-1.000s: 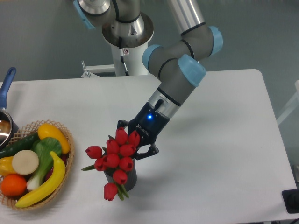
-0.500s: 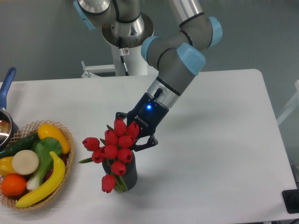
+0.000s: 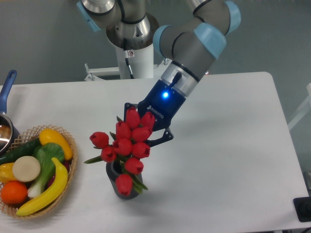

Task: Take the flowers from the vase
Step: 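Lift the gripped tulips up out of the grey vase, then carry the tulips away from the vase and hold them raised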

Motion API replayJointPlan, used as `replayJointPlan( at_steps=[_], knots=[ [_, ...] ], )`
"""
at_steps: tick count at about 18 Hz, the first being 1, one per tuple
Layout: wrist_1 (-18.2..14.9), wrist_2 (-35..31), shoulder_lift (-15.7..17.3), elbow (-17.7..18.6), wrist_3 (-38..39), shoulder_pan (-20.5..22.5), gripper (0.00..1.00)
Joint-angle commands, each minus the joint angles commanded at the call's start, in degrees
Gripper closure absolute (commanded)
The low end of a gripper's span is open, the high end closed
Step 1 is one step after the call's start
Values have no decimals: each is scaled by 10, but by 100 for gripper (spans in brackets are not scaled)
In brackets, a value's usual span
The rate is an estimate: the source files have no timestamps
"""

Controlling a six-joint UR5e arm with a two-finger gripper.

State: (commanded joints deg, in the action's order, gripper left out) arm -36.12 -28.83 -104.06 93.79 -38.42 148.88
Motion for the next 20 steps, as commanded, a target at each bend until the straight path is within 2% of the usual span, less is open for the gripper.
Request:
replayJointPlan(
  at_steps=[3, 14, 18, 20],
  knots=[
    [0, 21, 0, -22, 31, 16, 100],
    [-1, 49, 10, -50, 125, 61, 100],
    [-1, 41, 15, -43, 116, 72, 100],
    [-2, 36, 18, -36, 84, 86, 100]
  ],
)
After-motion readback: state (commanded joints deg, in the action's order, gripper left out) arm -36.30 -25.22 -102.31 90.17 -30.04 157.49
